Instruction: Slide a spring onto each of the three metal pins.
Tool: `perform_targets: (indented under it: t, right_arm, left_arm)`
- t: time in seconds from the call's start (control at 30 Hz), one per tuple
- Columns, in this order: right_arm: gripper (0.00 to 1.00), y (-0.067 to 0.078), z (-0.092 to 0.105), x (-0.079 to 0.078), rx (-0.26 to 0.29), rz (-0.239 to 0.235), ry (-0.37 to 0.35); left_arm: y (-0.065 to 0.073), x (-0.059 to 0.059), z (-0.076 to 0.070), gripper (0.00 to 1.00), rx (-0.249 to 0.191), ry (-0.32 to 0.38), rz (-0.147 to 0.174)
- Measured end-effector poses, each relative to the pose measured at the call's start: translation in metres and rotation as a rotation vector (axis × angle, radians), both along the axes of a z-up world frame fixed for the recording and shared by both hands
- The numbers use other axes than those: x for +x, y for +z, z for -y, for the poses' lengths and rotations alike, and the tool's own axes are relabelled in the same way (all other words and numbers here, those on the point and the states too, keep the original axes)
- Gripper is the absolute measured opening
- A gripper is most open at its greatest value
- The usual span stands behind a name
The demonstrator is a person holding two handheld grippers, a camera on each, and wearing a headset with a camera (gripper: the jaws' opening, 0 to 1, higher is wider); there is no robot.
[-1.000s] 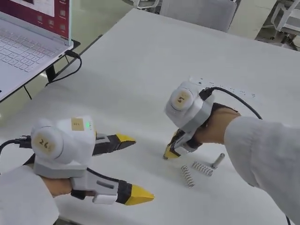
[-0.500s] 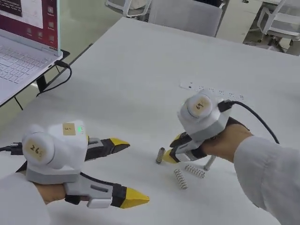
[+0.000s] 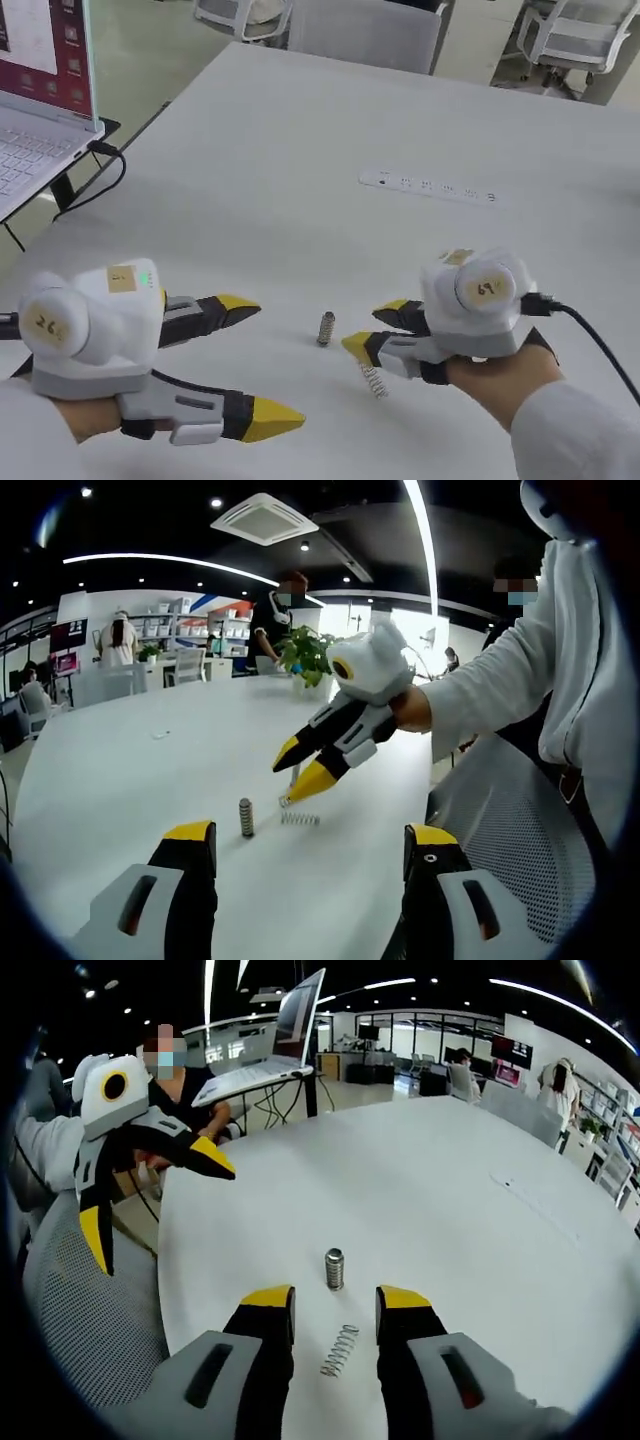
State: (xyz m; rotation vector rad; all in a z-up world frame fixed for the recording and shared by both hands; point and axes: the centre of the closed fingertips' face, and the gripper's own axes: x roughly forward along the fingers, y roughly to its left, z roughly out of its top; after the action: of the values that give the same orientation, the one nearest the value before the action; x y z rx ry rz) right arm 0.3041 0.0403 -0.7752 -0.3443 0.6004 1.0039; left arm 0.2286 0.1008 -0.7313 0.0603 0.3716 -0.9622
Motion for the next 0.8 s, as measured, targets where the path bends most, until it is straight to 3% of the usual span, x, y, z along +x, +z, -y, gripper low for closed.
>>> perform_targets:
  t: [0.27, 0.53, 0.8]
  right_arm:
    - [0.38, 0.002, 0.017, -0.019, 0.042, 0.001, -0.029]
    - [0.46, -0.009, 0.035, -0.046, 0.015, -0.014, -0.011]
    - [0.45, -0.023, 0.042, -0.048, -0.009, -0.025, -0.026]
  left_arm:
    - [0.003, 0.002, -0.001, 0.73, -0.002, 0.007, 0.002]
    - [0.004, 0.001, -0.002, 0.73, -0.002, 0.013, 0.002]
    - [0.006, 0.001, 0.001, 0.72, -0.001, 0.01, 0.003]
